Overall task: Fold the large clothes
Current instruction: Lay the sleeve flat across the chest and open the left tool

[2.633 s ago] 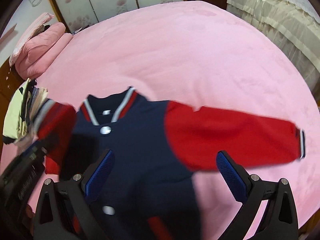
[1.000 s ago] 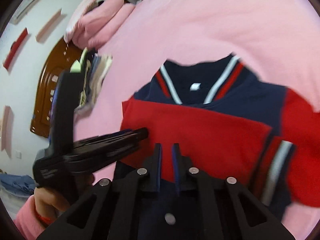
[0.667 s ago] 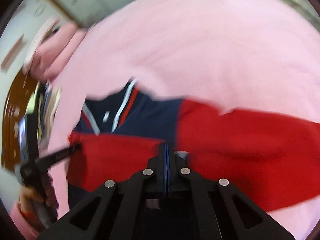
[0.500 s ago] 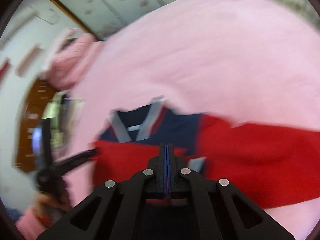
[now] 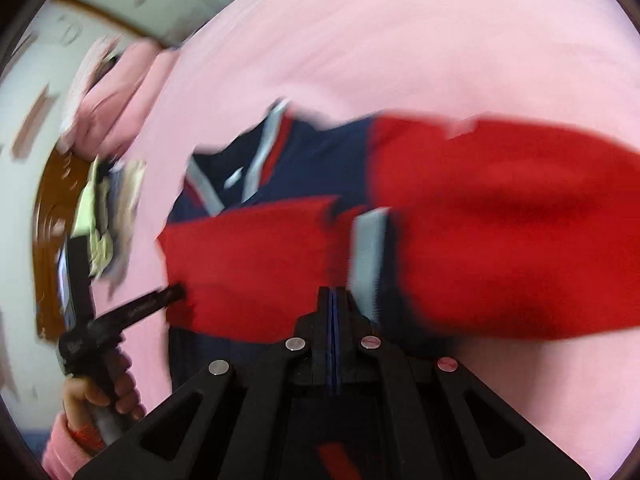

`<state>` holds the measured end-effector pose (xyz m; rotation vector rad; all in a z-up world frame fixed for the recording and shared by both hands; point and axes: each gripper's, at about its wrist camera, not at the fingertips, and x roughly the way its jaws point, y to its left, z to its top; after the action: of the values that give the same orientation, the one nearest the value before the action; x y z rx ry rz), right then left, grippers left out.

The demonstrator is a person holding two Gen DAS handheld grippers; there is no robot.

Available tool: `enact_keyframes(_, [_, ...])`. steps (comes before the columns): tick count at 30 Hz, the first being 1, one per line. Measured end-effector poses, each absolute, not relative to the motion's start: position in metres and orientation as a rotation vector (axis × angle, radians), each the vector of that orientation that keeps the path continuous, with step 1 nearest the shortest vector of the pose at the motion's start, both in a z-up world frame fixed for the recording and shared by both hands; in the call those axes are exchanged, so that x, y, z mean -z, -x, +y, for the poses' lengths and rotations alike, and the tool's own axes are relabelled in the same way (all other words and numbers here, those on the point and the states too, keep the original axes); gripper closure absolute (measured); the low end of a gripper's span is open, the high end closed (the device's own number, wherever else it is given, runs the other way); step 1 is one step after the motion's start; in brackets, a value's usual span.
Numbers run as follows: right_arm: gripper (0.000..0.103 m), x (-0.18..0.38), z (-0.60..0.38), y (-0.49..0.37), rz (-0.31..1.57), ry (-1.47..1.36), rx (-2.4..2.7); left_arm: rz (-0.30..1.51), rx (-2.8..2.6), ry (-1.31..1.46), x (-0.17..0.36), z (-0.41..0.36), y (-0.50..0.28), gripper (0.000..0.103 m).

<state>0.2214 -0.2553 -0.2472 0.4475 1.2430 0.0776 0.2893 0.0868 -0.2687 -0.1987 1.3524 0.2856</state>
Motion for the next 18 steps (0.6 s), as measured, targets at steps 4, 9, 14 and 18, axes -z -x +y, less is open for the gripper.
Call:
enact_keyframes(4, [0.101,0.227,-0.256,-0.219,1.216,-0.413,-0.054,1.353,-0.323,0.146,0.253,0.088,-0.278,0.063])
enact_keyframes(9, [0.097,0.214,-0.226,-0.217,1.224,-0.374,-0.090,1.366,-0.297,0.115,0.230,0.075,-0.260,0.059])
enact_keyframes(14, [0.059,0.207,-0.197,-0.203,1.255,-0.345,-0.097,1.388,-0.223,0.085,0.219,0.048,-0.240,0.034])
enact_keyframes(18, [0.017,0.195,-0.176,-0.183,1.259,-0.331,-0.098,1.376,-0.166,0.015,0.201,0.030,-0.222,0.031])
